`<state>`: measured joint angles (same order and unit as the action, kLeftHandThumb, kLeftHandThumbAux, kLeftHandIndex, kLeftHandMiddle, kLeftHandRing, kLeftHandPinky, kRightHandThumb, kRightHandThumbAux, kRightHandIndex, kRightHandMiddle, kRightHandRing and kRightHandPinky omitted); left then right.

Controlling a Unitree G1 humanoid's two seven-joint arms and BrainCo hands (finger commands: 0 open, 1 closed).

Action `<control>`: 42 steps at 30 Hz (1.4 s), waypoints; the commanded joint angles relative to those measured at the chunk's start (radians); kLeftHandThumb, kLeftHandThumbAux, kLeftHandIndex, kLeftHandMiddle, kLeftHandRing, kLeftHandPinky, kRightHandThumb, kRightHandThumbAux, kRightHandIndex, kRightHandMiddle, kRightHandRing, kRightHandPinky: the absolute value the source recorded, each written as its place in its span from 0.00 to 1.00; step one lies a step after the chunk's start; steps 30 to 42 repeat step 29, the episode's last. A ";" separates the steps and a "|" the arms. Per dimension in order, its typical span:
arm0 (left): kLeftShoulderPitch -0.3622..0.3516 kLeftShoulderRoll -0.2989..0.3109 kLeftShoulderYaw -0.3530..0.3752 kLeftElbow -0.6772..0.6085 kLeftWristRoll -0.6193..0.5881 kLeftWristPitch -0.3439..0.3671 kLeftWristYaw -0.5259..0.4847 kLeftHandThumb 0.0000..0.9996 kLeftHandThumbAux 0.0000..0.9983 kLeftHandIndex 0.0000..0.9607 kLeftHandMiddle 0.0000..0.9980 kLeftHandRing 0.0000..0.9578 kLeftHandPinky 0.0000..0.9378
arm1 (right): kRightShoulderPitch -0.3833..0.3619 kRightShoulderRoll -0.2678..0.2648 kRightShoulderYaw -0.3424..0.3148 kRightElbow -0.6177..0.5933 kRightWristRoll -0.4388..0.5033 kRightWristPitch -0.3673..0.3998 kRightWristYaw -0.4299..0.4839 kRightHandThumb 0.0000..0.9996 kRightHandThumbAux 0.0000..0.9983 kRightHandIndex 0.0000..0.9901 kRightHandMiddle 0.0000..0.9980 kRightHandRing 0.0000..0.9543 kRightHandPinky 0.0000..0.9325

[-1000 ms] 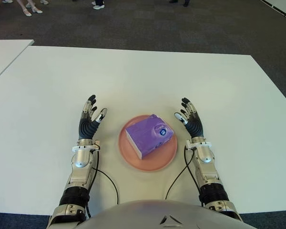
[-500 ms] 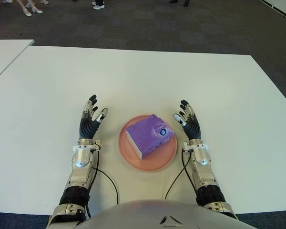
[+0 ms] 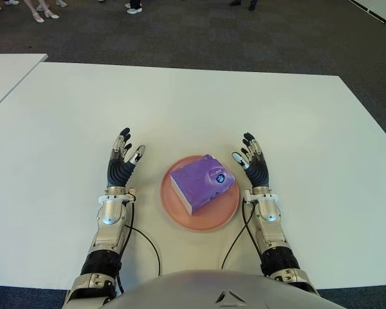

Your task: Put the tissue paper into the plate.

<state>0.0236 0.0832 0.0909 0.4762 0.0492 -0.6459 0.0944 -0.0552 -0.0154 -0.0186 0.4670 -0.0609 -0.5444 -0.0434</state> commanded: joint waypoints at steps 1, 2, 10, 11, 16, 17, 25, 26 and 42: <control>0.031 -0.012 -0.007 0.055 0.003 -0.011 -0.008 0.00 0.52 0.00 0.00 0.00 0.00 | 0.023 0.014 0.005 0.042 -0.022 -0.007 -0.030 0.00 0.53 0.00 0.00 0.00 0.00; 0.031 -0.011 -0.008 0.056 0.004 -0.014 -0.009 0.00 0.52 0.00 0.00 0.00 0.00 | 0.026 0.013 0.005 0.042 -0.025 -0.007 -0.035 0.00 0.53 0.00 0.00 0.00 0.00; 0.033 -0.006 -0.012 0.050 0.002 0.001 -0.017 0.00 0.51 0.00 0.00 0.00 0.00 | 0.020 0.007 -0.004 0.067 -0.029 -0.026 -0.067 0.00 0.55 0.00 0.00 0.00 0.00; 0.034 -0.007 -0.012 0.049 0.002 0.002 -0.018 0.00 0.51 0.00 0.00 0.00 0.00 | 0.017 0.006 -0.006 0.072 -0.029 -0.030 -0.073 0.00 0.55 0.00 0.00 0.00 0.00; 0.036 -0.005 -0.012 0.042 0.003 0.005 -0.018 0.00 0.51 0.00 0.00 0.00 0.00 | 0.012 0.001 -0.009 0.083 -0.031 -0.046 -0.092 0.00 0.54 0.00 0.00 0.00 0.00; 0.036 -0.005 -0.012 0.041 0.003 0.006 -0.018 0.00 0.51 0.00 0.00 0.00 0.00 | 0.012 0.001 -0.009 0.085 -0.031 -0.048 -0.093 0.00 0.53 0.00 0.00 0.00 0.00; 0.041 -0.007 -0.010 0.021 0.007 0.021 -0.013 0.00 0.51 0.00 0.00 0.00 0.00 | 0.019 0.000 -0.015 0.092 -0.024 -0.070 -0.110 0.00 0.52 0.00 0.00 0.00 0.00; 0.041 -0.007 -0.011 0.020 0.008 0.019 -0.013 0.00 0.51 0.00 0.00 0.00 0.00 | 0.020 0.001 -0.016 0.094 -0.023 -0.073 -0.113 0.00 0.52 0.00 0.00 0.00 0.00; 0.042 -0.007 -0.010 0.019 0.008 0.019 -0.013 0.00 0.51 0.00 0.00 0.00 0.00 | 0.019 0.001 -0.016 0.097 -0.023 -0.078 -0.117 0.00 0.52 0.00 0.00 0.00 0.00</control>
